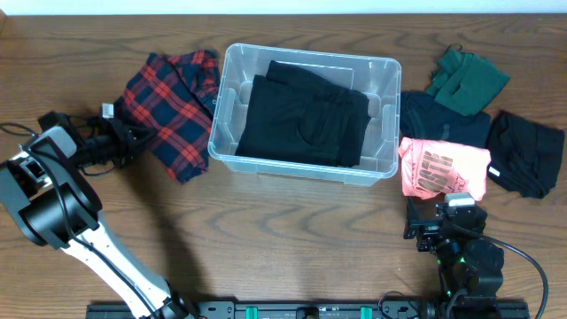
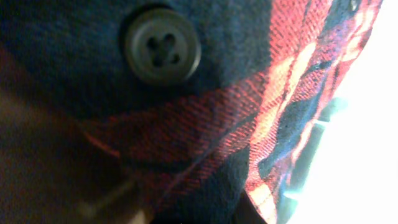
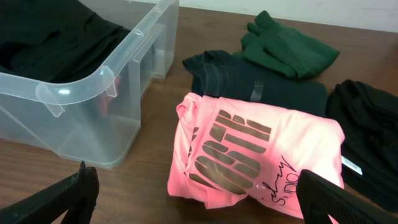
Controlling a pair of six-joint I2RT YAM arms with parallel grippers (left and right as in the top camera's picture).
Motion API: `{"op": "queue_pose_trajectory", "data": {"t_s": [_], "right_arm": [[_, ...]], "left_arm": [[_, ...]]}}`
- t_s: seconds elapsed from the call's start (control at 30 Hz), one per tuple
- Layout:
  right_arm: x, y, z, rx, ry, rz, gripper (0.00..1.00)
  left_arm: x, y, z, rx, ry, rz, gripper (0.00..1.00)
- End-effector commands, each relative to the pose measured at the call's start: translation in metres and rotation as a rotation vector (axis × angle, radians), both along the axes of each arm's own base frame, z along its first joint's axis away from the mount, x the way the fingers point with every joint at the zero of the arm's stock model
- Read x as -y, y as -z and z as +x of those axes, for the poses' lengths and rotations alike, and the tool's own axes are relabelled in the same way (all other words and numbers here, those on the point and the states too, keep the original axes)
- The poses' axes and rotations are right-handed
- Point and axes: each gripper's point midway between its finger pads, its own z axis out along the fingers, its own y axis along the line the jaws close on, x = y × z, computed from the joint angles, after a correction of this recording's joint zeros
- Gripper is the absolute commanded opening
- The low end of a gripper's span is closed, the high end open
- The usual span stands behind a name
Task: Pack container
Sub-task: 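Carry the plaid shirt with the left gripper into the bin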
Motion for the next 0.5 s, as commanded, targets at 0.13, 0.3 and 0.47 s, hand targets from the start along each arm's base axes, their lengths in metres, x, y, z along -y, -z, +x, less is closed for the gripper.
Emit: {"op": "queue_pose_trajectory", "data": {"t_s": [0.13,0.3,0.47], "right_arm": [[0.001,0.0,0.0,0.003,0.004,0.0,0.99],[0.001,0.0,0.0,0.003,0.004,0.0,0.99],[0.001,0.0,0.0,0.003,0.004,0.0,0.99]], "left_arm": [[0.007,-0.14,-0.004,0.308,0.024,0.02,0.06],[0.021,-0.234,-0.022,0.516,0.045,0.173,0.06],[0.061,-0.307,-0.048,0.682,0.102,0.228,0.06]]}}
